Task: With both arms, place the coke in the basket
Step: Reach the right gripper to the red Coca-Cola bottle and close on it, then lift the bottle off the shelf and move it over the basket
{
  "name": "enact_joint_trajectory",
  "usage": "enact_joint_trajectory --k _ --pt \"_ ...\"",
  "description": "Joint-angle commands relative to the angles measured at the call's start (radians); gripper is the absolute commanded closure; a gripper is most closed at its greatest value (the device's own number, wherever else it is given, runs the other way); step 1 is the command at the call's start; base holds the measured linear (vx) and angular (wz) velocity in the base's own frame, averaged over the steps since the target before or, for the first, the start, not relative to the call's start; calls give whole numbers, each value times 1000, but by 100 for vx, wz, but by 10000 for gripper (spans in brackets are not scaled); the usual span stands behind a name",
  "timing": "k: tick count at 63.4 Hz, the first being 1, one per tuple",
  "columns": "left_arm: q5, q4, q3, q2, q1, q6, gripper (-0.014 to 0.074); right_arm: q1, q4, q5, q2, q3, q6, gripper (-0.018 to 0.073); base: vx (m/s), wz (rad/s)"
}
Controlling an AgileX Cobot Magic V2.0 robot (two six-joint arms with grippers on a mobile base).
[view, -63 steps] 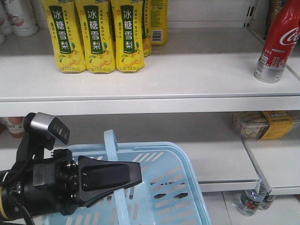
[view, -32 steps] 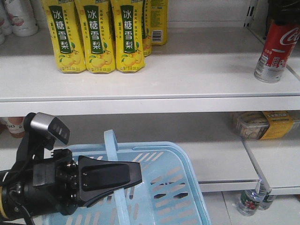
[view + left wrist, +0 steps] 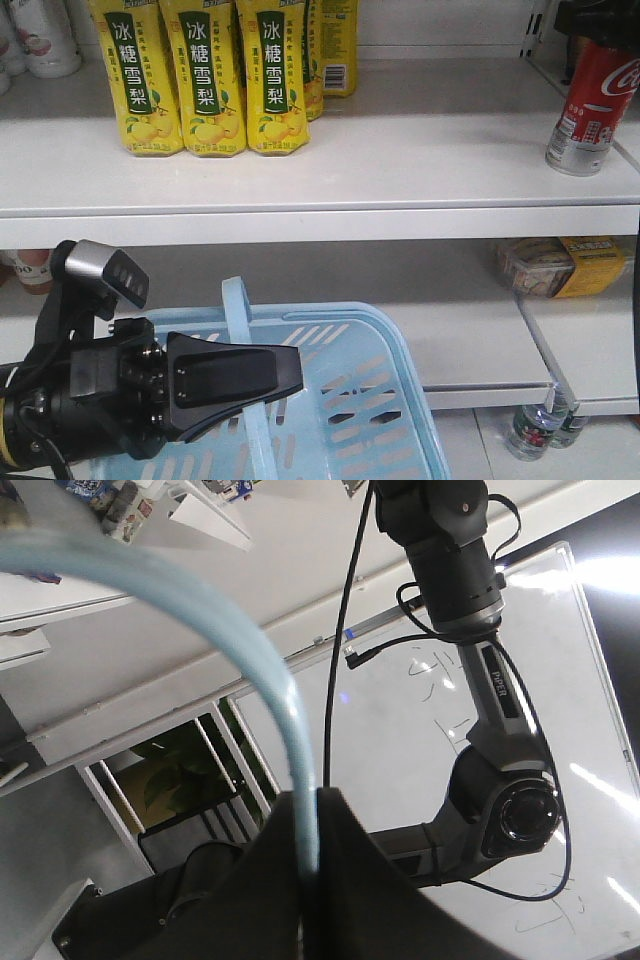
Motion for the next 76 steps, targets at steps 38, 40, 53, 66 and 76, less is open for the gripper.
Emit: enact_joint_trajectory --k 38,40,53,66,76 --pt "-226 -73 -20 -24 -6 -1 603 -2 44 581 -490 -30 -91 564 0 0" --pt "-226 -73 -20 -24 -6 -1 603 -2 60 615 -502 -30 -91 564 0 0" --pt "-226 -73 -20 -24 -6 -1 603 -2 317 755 -555 24 -161 564 0 0" --pt "-226 -73 -20 -24 -6 -1 603 -2 665 731 -591 294 -374 564 0 0" --pt "-226 -73 -20 -24 -6 -1 603 -2 945 715 -566 477 -584 564 0 0"
